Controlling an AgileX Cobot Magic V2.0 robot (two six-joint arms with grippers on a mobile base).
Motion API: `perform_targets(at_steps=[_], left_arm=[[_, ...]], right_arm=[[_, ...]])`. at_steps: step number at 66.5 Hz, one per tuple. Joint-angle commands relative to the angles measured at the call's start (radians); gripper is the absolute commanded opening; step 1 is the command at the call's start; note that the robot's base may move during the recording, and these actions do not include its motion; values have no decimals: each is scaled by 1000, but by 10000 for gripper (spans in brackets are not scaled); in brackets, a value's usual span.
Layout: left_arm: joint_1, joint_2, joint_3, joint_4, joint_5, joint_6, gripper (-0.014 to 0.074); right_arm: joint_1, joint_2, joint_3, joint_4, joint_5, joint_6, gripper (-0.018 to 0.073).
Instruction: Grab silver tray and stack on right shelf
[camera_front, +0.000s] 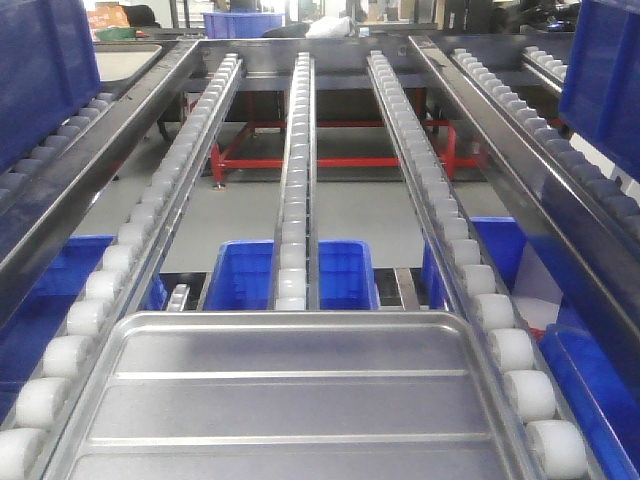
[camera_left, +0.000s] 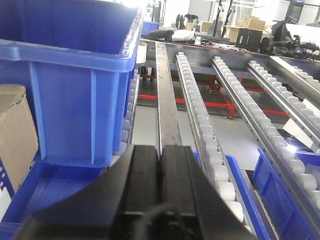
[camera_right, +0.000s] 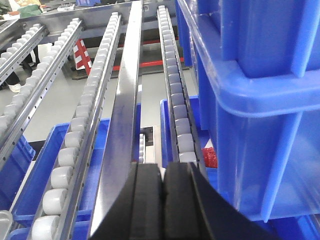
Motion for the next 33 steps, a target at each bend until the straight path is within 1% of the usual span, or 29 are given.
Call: perform_targets(at_steps=[1,33], left_arm=[[-6,-9,24,0,-92,1,-94],[-6,-9,24,0,-92,1,-94]], right_arm=[[-3,-18,-1,0,-92,-4,49],[-3,-18,-1,-2,-85,-7,49]])
